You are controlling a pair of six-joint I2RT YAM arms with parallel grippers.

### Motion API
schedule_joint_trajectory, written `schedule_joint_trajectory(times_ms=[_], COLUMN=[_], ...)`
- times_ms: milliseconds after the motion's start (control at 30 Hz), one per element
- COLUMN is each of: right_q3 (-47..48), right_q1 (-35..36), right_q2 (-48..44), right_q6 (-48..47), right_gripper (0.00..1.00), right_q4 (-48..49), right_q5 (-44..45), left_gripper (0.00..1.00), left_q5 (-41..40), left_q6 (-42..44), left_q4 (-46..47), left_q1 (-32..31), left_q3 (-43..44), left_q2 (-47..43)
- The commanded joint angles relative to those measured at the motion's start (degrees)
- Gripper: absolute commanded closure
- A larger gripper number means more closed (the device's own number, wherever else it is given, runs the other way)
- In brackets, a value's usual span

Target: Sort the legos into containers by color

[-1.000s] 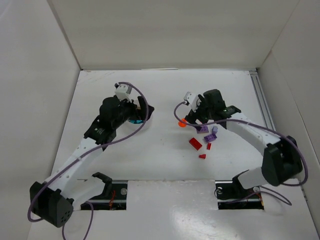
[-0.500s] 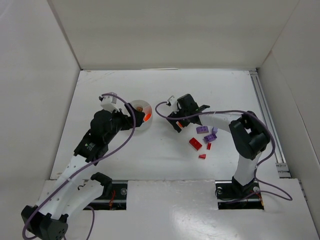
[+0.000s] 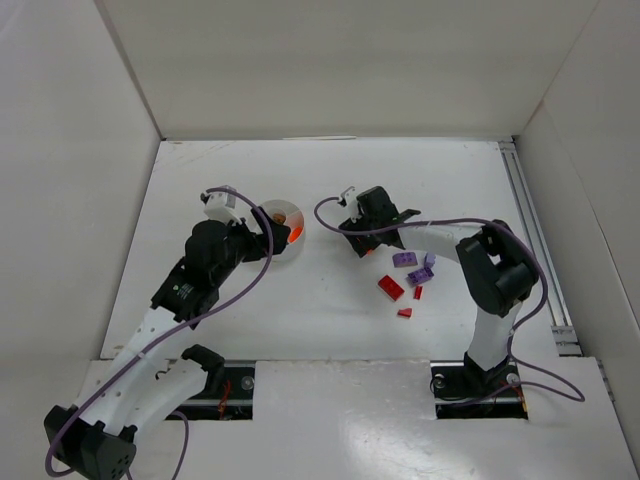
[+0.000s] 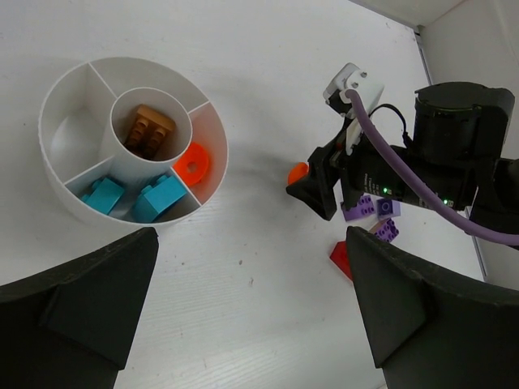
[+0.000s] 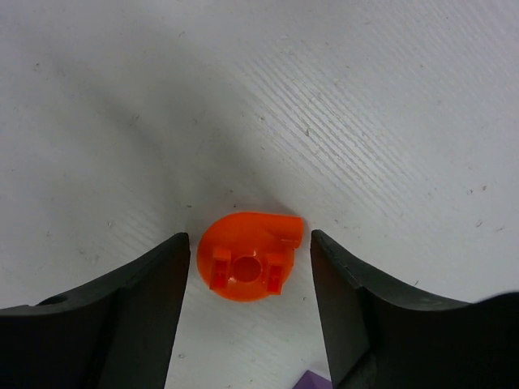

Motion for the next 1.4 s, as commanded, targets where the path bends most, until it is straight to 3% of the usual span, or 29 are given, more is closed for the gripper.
schedule_joint_trajectory(times_ms=[0,100,233,400,800,1000,1167,1367], right_q3=[-0.27,-0.27,-0.8,-0.8,1.22,6.48,8.07,10.27], right_q1=[-0.23,-0.76,-1.28,-1.8,0.64,4.25,6.01,6.54], right_q2=[0.23,-0.39,-0.92,-1.44,-7.51,-8.39,-7.25,-2.69], right_q6=[0.57,0.57,0.57,-0.65,-9.26,-20.84,-24.91,-25.44], right_gripper=[0.35,0.45,0.48,0.62,0.62,0.63,0.63,0.62], right_q4=[1.64,1.64,1.64,2.79,3.31,6.91,15.25,23.51], right_q5=[0.67,0.68,-1.52,-5.12,-11.01,-22.24,-38.49,-45.1], left_gripper=[0.0,0.0,0.0,0.0,0.0,0.0,0.0,0.0], left_q5=[-1.18,-1.18,-3.28,-3.81,-4.96,-7.76,-10.58,-10.58], left_q6=[-0.48,-1.01,-1.01,-1.54,-2.59,-4.87,-5.93,-6.46], left_q4=[2.3,2.3,0.64,0.1,-1.04,-2.26,-3.5,-3.5], left_q1=[-0.31,-0.31,-0.31,-0.31,-0.31,-0.31,-0.31,-0.31], left_q3=[-0.21,-0.21,1.01,1.55,1.55,1.55,1.02,-0.04], left_q2=[-0.44,-0.44,-0.44,-1.05,-2.72,-4.39,-6.94,-8.61])
